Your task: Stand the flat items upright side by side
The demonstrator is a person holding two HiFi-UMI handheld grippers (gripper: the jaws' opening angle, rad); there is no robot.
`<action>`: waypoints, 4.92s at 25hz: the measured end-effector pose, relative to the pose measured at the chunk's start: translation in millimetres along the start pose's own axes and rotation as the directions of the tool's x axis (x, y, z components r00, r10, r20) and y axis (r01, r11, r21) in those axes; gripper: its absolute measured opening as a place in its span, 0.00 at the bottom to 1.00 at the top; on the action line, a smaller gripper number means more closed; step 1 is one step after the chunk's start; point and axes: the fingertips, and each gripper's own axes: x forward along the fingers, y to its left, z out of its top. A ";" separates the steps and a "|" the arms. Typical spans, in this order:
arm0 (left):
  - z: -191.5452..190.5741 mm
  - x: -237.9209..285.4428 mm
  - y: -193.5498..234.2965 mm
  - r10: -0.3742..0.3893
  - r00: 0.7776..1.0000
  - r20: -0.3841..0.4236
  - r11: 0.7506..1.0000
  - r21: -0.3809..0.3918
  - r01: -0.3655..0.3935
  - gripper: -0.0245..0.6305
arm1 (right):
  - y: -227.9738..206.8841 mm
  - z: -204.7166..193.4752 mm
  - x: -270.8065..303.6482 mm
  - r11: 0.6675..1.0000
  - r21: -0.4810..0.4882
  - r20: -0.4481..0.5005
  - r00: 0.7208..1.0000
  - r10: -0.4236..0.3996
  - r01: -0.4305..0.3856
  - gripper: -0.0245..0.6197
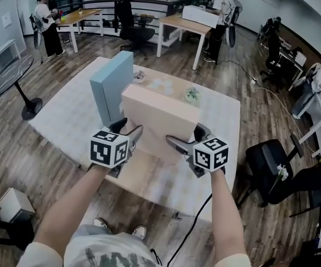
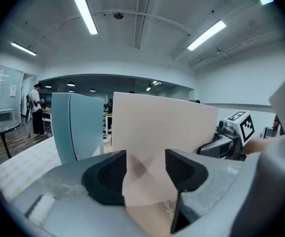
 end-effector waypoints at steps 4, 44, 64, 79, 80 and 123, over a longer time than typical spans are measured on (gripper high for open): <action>-6.6 -0.4 -6.2 -0.003 1.000 -0.005 1.000 0.000 0.003 0.43 | 1.2 -1.4 12.2 0.999 0.001 -0.005 0.999 0.052 -0.052 0.75; -8.2 -38.8 147.9 -0.015 1.000 -0.012 1.000 -0.019 0.015 0.43 | 37.3 17.1 80.8 0.811 -0.019 0.131 0.806 -0.578 0.585 0.57; 27.1 -7.5 207.0 -0.240 0.971 -0.019 0.960 0.141 0.240 0.43 | 36.0 35.3 164.8 0.536 0.104 0.074 0.531 -0.844 0.838 0.57; 23.7 2.1 196.1 -0.421 0.905 -0.064 0.878 0.222 0.424 0.43 | 25.6 44.6 207.5 0.443 0.157 0.034 0.443 -0.896 0.883 0.58; 23.6 2.3 194.3 -0.426 0.902 -0.067 0.875 0.224 0.430 0.43 | 26.4 44.7 208.5 0.444 0.168 0.028 0.446 -0.894 0.880 0.58; 14.6 7.3 188.6 -0.390 0.913 -0.120 0.885 0.225 0.408 0.43 | 83.1 24.8 202.2 0.879 0.073 -0.027 0.881 -0.472 0.472 0.40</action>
